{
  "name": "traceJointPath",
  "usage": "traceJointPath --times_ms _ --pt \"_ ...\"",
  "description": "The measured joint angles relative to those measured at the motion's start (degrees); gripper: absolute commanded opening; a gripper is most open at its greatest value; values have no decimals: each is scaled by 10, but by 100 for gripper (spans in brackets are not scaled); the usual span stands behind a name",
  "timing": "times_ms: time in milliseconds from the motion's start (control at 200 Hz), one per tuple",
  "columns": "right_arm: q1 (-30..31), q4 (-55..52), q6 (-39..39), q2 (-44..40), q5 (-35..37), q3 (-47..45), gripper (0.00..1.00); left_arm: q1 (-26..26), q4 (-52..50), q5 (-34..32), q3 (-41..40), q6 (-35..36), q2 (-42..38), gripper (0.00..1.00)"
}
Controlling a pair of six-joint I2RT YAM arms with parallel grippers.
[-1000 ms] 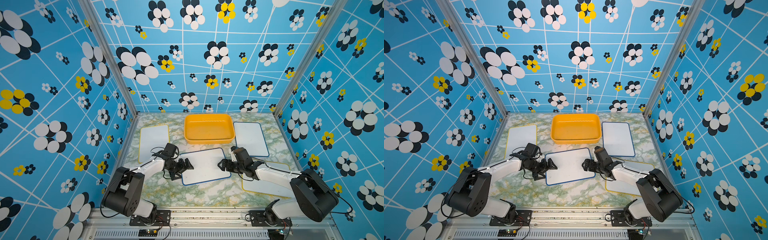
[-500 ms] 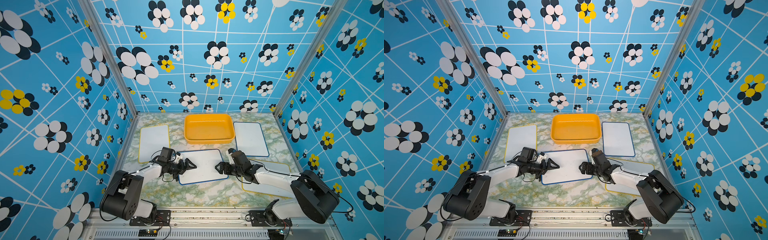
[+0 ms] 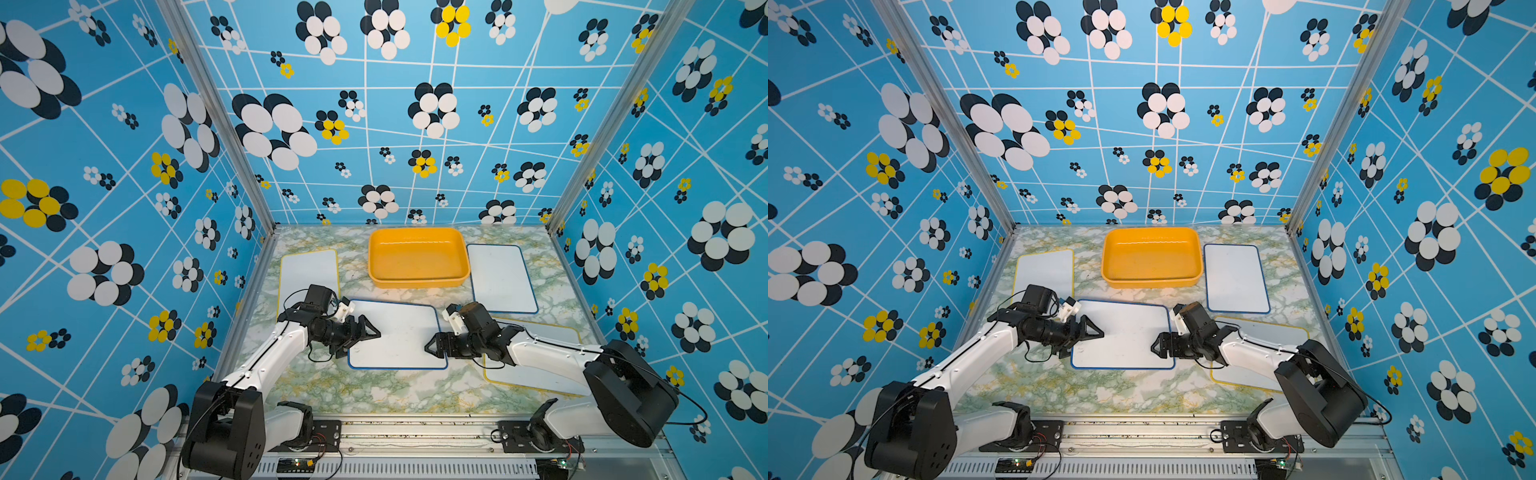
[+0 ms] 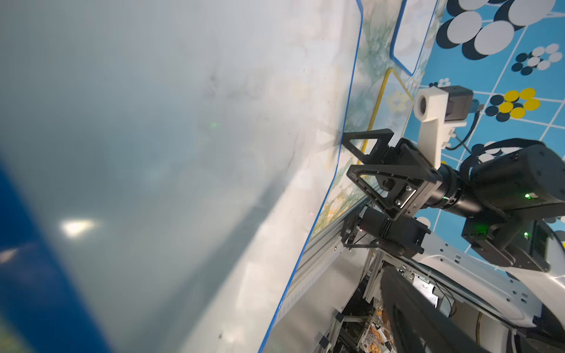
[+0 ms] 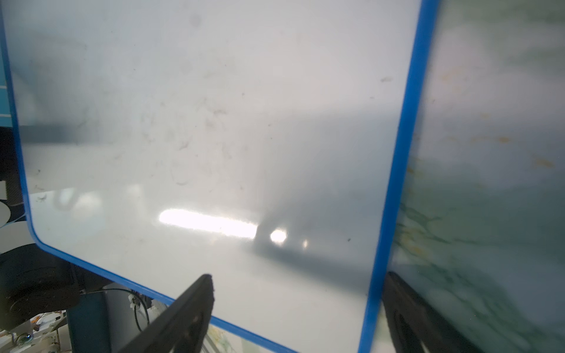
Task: Put the whiteboard into the storage box
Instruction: Pick up the whiteboard at the center of the board.
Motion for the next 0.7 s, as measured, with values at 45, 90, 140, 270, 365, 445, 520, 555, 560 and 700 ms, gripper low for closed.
traceJointPath --times_ms 45,90,140,270,365,445,520,555,560,700 --pt "-1 -2 -2 1 -2 1 90 0 -12 -2 0 2 0 62" --pt "-2 -5 -4 3 -6 4 90 0 -17 -1 0 10 -1 53" --pt "-4 -9 -6 4 -8 6 90 0 -26 -2 0 12 -1 46" --pt "-6 -12 -8 4 -12 7 90 0 -39 -4 1 22 -1 26" --pt "-12 -25 -7 -3 -14 7 90 2 -26 16 9 45 -12 19" --pt "-12 -47 -9 -12 -14 7 90 2 -27 15 25 38 -21 16" --pt "-14 -68 -11 -20 -14 8 90 2 -35 21 25 36 -19 13" --pt "-15 -79 -12 -24 -14 9 90 2 -33 29 26 38 -19 11" --pt "-15 -81 -13 -24 -14 9 90 2 -32 30 26 38 -20 10" --pt "-28 -130 -15 -38 -11 14 91 1 -38 40 34 38 -24 0"
